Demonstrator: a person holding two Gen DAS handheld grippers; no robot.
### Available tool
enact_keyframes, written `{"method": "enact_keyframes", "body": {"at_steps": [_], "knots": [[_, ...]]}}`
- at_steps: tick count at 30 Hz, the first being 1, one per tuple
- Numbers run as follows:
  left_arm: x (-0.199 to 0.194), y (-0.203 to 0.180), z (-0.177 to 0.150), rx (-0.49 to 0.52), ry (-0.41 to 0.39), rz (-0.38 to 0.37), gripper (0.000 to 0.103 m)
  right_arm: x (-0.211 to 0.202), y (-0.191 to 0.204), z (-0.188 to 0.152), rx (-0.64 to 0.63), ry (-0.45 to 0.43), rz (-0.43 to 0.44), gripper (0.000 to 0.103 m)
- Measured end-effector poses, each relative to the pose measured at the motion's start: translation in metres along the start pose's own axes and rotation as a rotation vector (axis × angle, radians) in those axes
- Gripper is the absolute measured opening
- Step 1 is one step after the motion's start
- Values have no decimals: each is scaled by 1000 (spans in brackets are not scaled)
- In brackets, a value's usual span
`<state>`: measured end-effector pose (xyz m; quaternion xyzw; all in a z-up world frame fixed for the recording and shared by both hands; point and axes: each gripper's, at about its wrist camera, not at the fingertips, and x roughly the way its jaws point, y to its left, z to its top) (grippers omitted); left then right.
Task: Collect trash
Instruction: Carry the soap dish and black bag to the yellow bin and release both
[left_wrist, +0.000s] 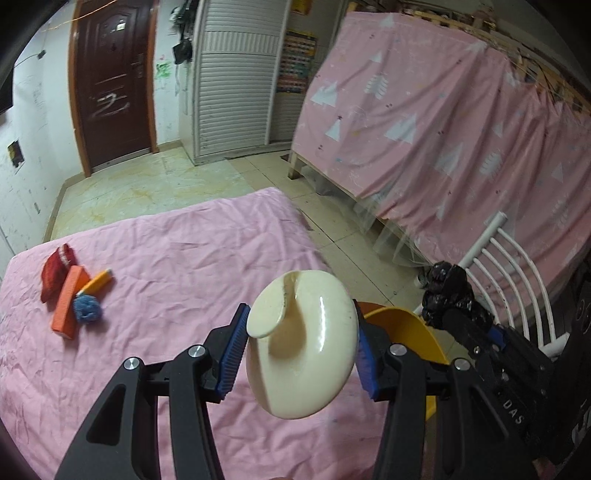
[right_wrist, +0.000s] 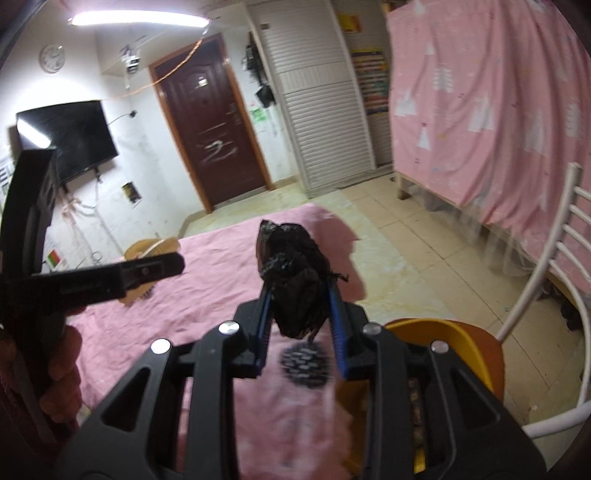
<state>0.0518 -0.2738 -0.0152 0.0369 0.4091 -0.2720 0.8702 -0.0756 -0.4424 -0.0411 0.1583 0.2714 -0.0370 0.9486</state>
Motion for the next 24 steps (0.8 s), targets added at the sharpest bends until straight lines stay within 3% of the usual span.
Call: {"method": "enact_keyframes", "body": {"at_steps": [9, 18, 20, 22, 24], "knots": [[23, -64, -8, 110, 50, -47, 43, -3, -55, -12, 61, 29, -90, 27], [38, -107, -15, 189, 101, -86, 43, 1, -91, -23, 118, 65, -122, 27], [42, -115, -16, 204, 114, -103, 43, 2, -97, -25, 134, 75, -125, 31], [45, -123, -17, 220, 128, -119, 44, 2, -102, -27, 145, 77, -129, 41], [47, -128, -20, 234, 135, -126, 46, 2, -105, -28, 152, 78, -129, 42]]}}
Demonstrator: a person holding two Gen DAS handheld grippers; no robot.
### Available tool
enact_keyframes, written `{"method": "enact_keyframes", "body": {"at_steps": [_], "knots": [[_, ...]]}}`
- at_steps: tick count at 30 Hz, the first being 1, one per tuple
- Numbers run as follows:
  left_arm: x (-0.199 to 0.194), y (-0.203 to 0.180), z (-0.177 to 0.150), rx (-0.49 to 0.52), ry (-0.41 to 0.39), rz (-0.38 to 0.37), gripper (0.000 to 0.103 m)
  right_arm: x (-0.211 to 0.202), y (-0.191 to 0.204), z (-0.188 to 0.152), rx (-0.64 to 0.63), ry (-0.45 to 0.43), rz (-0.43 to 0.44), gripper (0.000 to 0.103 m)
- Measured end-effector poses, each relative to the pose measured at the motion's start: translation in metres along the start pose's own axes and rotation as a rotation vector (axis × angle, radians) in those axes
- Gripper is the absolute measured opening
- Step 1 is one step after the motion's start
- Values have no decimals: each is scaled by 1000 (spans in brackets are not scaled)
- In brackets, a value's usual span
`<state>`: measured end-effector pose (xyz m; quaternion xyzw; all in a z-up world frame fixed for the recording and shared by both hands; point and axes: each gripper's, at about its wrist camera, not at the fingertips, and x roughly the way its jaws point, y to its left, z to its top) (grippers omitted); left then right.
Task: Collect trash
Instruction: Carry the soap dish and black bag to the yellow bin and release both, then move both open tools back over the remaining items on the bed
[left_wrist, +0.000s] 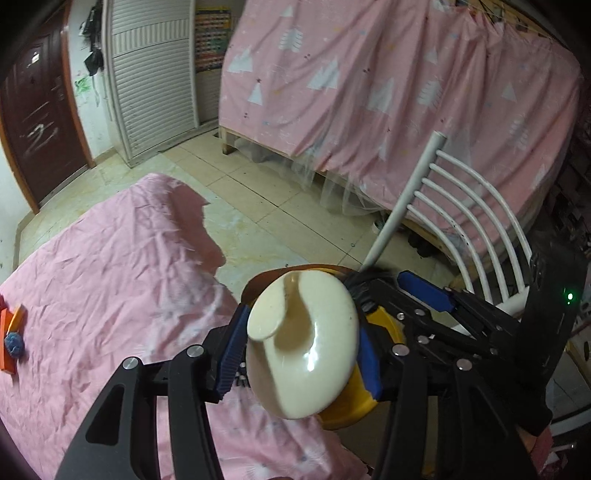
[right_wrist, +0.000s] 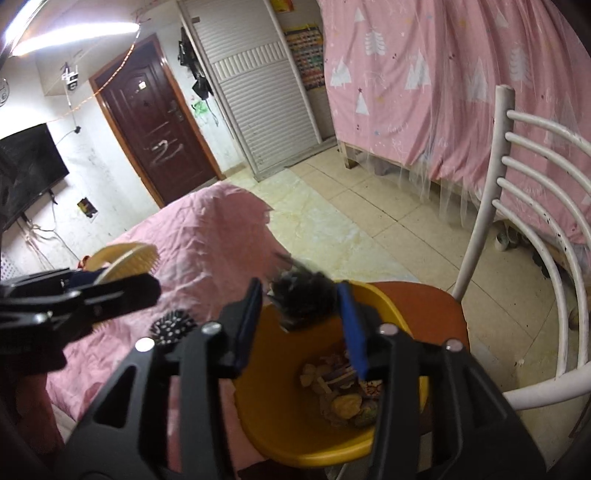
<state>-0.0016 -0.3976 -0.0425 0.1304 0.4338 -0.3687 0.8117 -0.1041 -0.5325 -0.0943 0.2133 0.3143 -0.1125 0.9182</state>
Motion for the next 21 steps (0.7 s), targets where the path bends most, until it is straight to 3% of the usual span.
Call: {"method": "enact_keyframes", "body": {"at_steps": [3, 12, 14, 16, 21], "knots": [[2, -2, 1, 4, 1, -8, 55, 0, -4, 0, 11, 0, -8, 43], [-7, 12, 1, -24, -19, -5, 56, 1, -8, 1, 21, -2, -17, 43], [-14, 21, 0, -36, -33, -1, 56, 2, 1, 4, 8, 1, -14, 44], [-21, 30, -1, -45, -45, 7, 56, 4, 10, 6, -6, 2, -6, 51], [-40, 65, -5, -96, -74, 38, 57, 14, 45, 13, -57, 9, 25, 53]]}}
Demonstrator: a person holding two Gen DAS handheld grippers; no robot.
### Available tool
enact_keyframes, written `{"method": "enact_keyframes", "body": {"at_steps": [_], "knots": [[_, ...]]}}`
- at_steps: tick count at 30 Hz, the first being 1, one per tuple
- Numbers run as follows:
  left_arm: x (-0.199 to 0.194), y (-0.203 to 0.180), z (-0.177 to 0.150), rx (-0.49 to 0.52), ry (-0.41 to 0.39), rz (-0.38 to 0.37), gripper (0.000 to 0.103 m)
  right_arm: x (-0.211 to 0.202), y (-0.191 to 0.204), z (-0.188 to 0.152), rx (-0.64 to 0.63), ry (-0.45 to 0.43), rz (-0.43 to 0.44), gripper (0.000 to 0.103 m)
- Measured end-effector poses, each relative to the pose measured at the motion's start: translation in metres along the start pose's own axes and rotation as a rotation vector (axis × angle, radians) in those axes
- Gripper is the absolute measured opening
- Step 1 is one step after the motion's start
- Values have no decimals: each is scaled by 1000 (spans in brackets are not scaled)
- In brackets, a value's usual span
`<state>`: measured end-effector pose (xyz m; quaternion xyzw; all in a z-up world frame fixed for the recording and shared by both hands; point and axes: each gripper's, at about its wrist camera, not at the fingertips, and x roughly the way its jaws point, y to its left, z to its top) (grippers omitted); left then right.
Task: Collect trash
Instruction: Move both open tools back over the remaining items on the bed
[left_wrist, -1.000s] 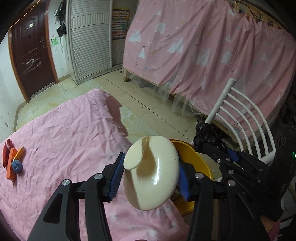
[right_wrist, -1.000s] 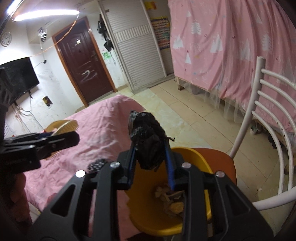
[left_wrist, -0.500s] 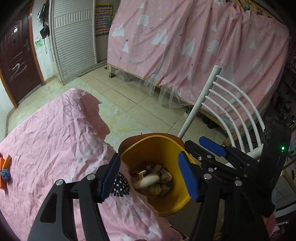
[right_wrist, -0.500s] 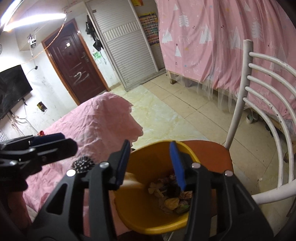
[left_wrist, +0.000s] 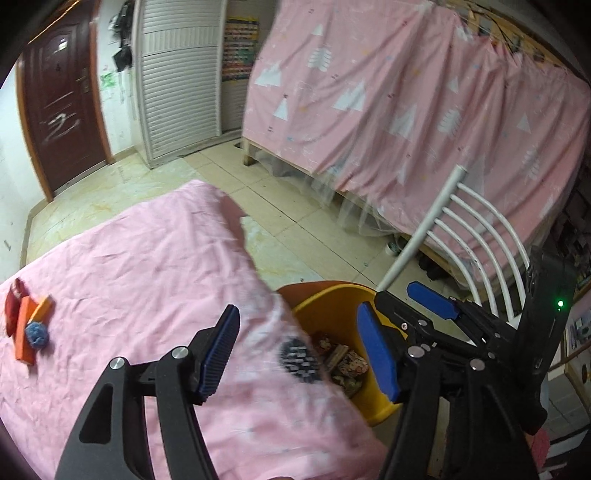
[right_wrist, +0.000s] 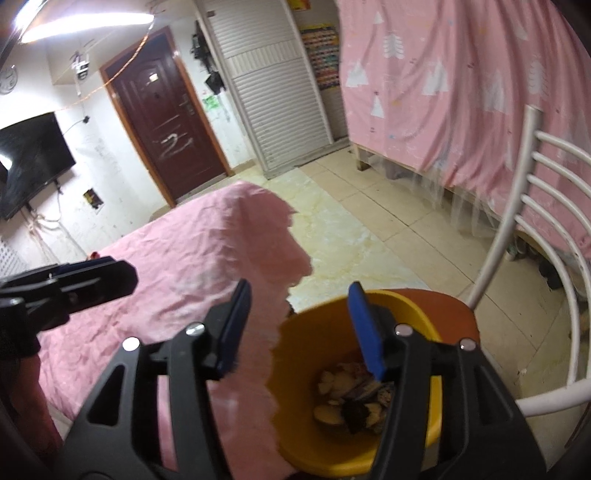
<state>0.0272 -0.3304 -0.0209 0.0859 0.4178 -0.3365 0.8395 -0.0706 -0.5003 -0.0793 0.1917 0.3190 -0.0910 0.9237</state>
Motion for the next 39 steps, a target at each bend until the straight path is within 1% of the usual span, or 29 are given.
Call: {"method": "enact_keyframes", "body": {"at_steps": [10, 14, 20, 26, 34, 39], "knots": [[-31, 82, -2, -98, -56, 71, 58, 25, 92, 15, -142, 28, 74, 55], [-46, 119, -7, -141, -80, 115, 58, 36, 126, 16, -192, 47, 100, 55], [-56, 171, -15, -225, -91, 136, 58, 52, 175, 11, -257, 82, 134, 55], [-62, 204, -20, -270, -101, 157, 58, 65, 218, 7, -318, 109, 161, 55], [-65, 259, -22, -317, -90, 260, 58, 87, 274, 0, -398, 152, 221, 56], [-62, 297, -22, -338, -69, 320, 58, 103, 308, -5, -451, 182, 258, 56]]}}
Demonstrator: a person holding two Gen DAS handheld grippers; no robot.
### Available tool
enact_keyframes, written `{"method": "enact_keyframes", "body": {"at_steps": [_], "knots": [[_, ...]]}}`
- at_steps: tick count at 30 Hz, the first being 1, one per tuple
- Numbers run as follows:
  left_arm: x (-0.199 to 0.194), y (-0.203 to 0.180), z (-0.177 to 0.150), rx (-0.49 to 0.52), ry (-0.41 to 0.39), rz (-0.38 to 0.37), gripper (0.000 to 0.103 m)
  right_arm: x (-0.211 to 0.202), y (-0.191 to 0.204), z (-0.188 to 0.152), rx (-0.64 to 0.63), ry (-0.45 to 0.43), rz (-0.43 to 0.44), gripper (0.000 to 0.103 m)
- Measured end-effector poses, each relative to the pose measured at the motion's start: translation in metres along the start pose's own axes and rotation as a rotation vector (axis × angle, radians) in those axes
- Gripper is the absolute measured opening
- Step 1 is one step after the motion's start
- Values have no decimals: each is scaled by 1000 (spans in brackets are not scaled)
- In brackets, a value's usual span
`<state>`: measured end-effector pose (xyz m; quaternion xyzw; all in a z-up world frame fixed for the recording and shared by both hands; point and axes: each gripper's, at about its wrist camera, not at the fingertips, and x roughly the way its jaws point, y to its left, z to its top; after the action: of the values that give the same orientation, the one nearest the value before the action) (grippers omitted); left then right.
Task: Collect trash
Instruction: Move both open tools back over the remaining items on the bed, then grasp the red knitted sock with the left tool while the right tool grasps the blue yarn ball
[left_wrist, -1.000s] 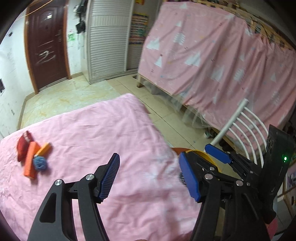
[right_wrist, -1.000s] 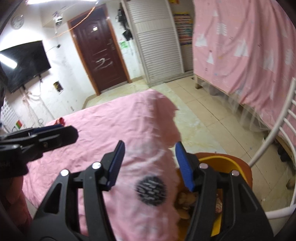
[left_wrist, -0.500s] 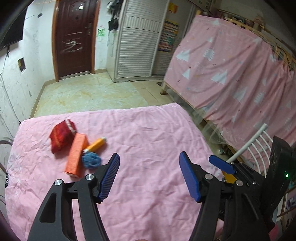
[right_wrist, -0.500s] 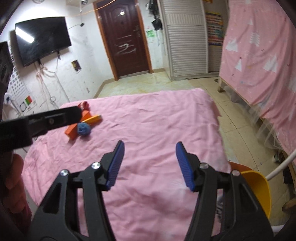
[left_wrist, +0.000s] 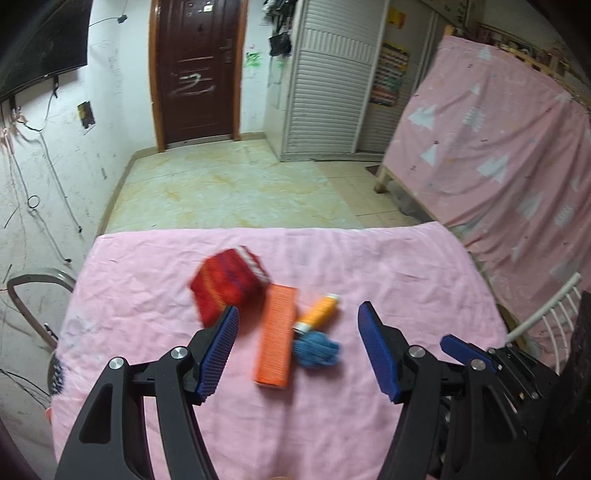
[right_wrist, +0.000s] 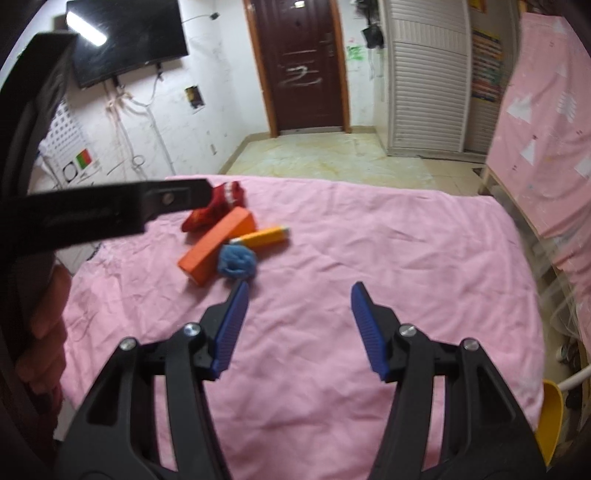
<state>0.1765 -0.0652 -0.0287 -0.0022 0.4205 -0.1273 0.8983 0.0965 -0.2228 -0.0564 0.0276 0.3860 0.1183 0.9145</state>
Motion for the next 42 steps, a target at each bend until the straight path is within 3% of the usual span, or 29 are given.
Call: {"method": "enact_keyframes", "body": {"at_steps": [5, 14, 31, 33, 42], "knots": [[17, 30, 12, -7, 23, 50, 61, 17, 14, 4, -36, 27, 22, 56], [57, 64, 31, -67, 91, 73, 70, 50, 29, 16, -83, 80, 55, 56], [114, 68, 40, -94, 177, 67, 72, 82, 38, 22, -105, 136, 98, 56], [115, 67, 38, -95, 180, 62, 66, 81, 37, 22, -104, 133, 98, 55], [104, 67, 26, -106, 158, 67, 29, 76, 37, 19, -92, 118, 94, 30]]}}
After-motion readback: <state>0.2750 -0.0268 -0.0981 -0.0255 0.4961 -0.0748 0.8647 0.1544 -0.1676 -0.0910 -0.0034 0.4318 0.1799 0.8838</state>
